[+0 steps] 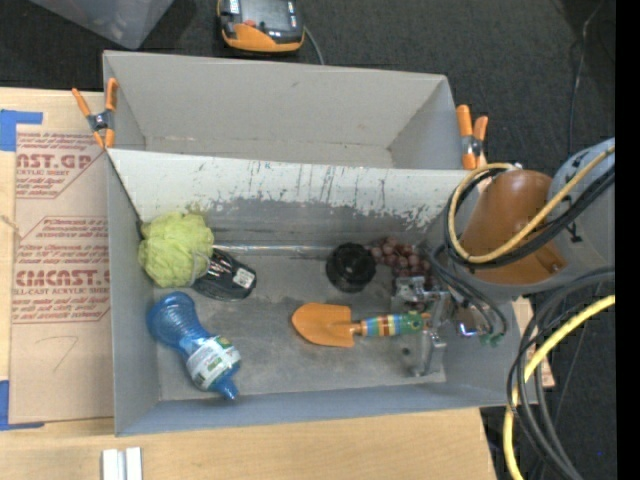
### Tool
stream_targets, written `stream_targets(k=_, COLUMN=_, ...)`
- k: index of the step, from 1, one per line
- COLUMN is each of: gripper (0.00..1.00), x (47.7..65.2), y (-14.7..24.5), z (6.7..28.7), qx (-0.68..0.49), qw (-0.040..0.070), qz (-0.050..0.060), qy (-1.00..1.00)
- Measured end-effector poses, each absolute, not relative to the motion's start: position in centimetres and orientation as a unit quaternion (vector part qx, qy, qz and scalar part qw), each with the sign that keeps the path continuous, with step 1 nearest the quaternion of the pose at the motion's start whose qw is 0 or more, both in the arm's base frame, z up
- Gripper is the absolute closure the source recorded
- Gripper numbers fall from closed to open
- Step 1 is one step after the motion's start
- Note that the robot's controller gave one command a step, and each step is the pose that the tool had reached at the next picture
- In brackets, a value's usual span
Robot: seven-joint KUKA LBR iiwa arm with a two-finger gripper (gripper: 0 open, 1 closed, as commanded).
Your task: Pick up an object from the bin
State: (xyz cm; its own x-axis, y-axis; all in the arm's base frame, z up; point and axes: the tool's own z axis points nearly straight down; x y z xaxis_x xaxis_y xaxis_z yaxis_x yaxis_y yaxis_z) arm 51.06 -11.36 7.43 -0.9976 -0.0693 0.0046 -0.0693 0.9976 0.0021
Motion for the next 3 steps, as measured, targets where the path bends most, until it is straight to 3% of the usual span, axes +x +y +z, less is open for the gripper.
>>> stream_targets(k=1, gripper=0.00, x=49.0, y=-10.2, z=6.9, qx=-0.048, qw=-0.007, qz=0.000, qy=-0.999)
stream_targets(k=2, gripper=1.00, x=51.0, y=-11.2, z=7.4, qx=0.029, qw=0.001, qz=-0.001, qy=-1.000)
stream_targets(k=3, gripper=1.00, x=51.0, y=-11.2, z=7.4, qx=0.029, qw=0.001, qz=-0.001, qy=-1.000)
